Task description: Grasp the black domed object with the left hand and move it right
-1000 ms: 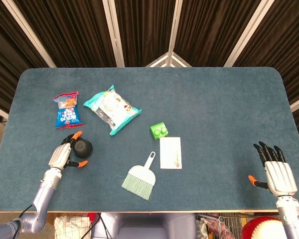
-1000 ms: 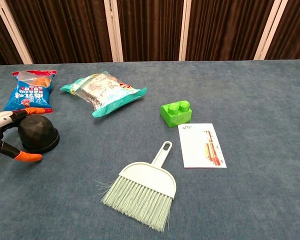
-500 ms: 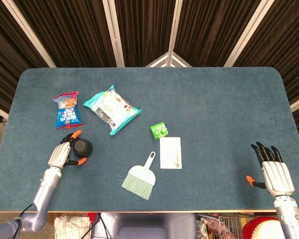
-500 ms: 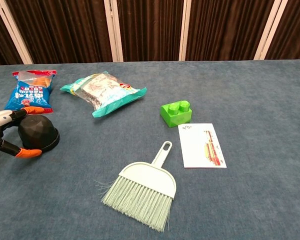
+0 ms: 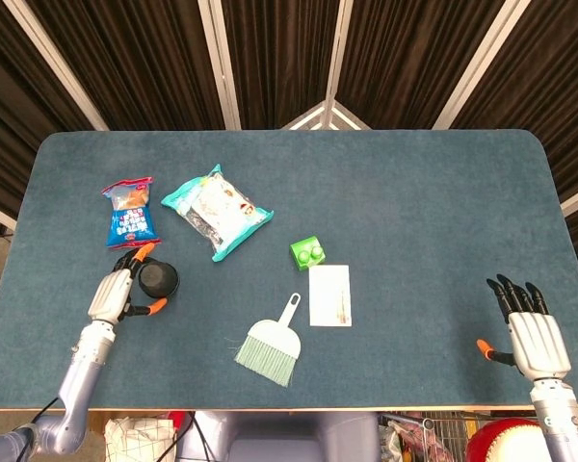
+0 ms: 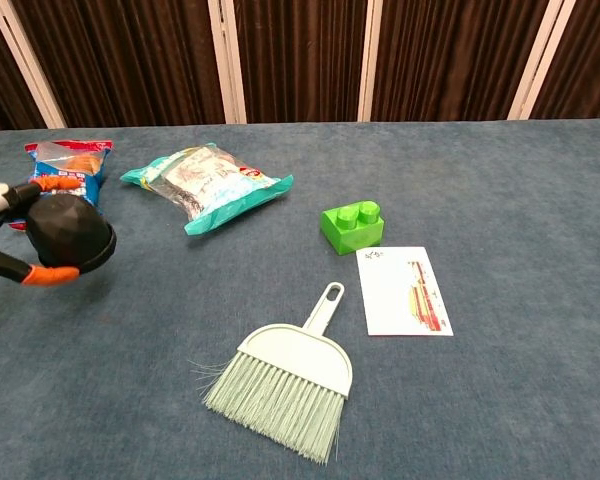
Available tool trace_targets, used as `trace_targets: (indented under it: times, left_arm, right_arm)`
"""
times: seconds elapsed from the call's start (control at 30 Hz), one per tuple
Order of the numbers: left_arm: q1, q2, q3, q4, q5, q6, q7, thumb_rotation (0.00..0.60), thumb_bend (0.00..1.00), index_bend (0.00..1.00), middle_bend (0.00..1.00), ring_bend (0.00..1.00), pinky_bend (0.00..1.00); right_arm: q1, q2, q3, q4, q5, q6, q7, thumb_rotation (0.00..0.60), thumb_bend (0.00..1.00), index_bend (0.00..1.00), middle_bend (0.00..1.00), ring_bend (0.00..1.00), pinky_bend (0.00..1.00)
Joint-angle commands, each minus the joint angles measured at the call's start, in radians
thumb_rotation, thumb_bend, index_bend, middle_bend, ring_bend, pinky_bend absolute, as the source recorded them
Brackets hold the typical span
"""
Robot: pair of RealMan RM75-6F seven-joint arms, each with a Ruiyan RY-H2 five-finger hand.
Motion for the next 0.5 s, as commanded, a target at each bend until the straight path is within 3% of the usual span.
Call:
trace_targets:
  times: [0.03,0.2,0.4,0.5]
  left_arm:
    - [0.006,0.125,-0.053,-0.224,-0.025,0.047,0.078,0.600,0.52,0.11,0.36,0.00,0.00]
    - [-0.014,0.238,-0.106,-0.408,-0.045,0.031,0.096,0.600,0.52,0.13,0.38,0.00,0.00]
    - [-0.056,0.369,-0.147,-0.592,-0.138,-0.015,0.224,0.600,0.52,0.17,0.39,0.00,0.00]
    - [-0.064,0.391,-0.173,-0.640,-0.131,0.002,0.209,0.600,0.53,0.18,0.39,0.00,0.00]
  right_arm:
    - [0.001,0.001,0.001,0.002,-0.001,0.000,0.010,0.600,0.22,0.10,0.08,0.12,0.04]
    - [-0.003,0.006,0.002,0.004,-0.002,0.005,0.020,0.600,0.22,0.10,0.08,0.12,0.04]
    - [-0.001,0.009,0.002,0.004,-0.004,0.003,0.029,0.600,0.22,0.10,0.08,0.12,0.04]
    - [-0.001,0.008,0.002,0.005,-0.004,0.003,0.030,0.600,0.22,0.10,0.08,0.12,0.04]
